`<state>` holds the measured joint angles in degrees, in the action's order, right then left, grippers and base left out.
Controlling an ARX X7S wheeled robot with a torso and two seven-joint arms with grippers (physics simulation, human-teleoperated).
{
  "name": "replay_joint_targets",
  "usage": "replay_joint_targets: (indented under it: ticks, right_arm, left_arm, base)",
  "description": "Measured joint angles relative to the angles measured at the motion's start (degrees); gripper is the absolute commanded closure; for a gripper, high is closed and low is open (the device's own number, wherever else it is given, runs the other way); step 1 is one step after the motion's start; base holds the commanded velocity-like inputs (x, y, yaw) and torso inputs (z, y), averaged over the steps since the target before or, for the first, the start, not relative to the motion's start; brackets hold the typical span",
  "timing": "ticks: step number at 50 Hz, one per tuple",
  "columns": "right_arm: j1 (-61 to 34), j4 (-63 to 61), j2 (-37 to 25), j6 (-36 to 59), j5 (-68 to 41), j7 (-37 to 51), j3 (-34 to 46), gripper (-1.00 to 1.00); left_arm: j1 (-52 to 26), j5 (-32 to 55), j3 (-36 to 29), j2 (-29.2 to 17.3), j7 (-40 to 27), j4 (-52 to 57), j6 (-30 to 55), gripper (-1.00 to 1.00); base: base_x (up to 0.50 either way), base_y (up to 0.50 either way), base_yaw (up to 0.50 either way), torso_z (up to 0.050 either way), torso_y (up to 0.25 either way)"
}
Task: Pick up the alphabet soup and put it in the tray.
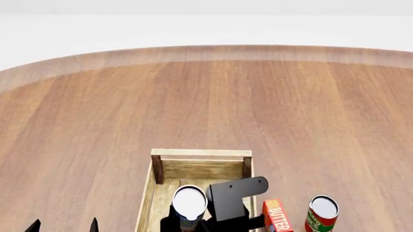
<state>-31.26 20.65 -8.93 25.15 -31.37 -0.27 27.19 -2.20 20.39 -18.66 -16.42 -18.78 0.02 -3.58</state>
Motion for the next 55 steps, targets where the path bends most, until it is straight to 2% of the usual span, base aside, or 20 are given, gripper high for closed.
replay_joint_targets:
  ticks: [27, 55]
  right_arm:
    - [-3.9, 15.1, 3.9, -5.5, 1.6, -2.9, 2.1, 1.00]
    - [-5.3, 19.1, 4.5, -5.1, 0.5, -2.6, 3.3, 1.00]
  left_arm:
    - [-0.1, 0.4, -0.3, -0.3, -0.2, -0.1, -0.3, -1.00]
    - [-0.1, 0.6, -0.7, -0.6, -0.6, 0.2, -0.4, -1.00]
  base:
    - [0.00, 0.00, 0.00, 0.000, 0.001]
    - [0.00, 0.00, 0.00, 0.000, 0.001]
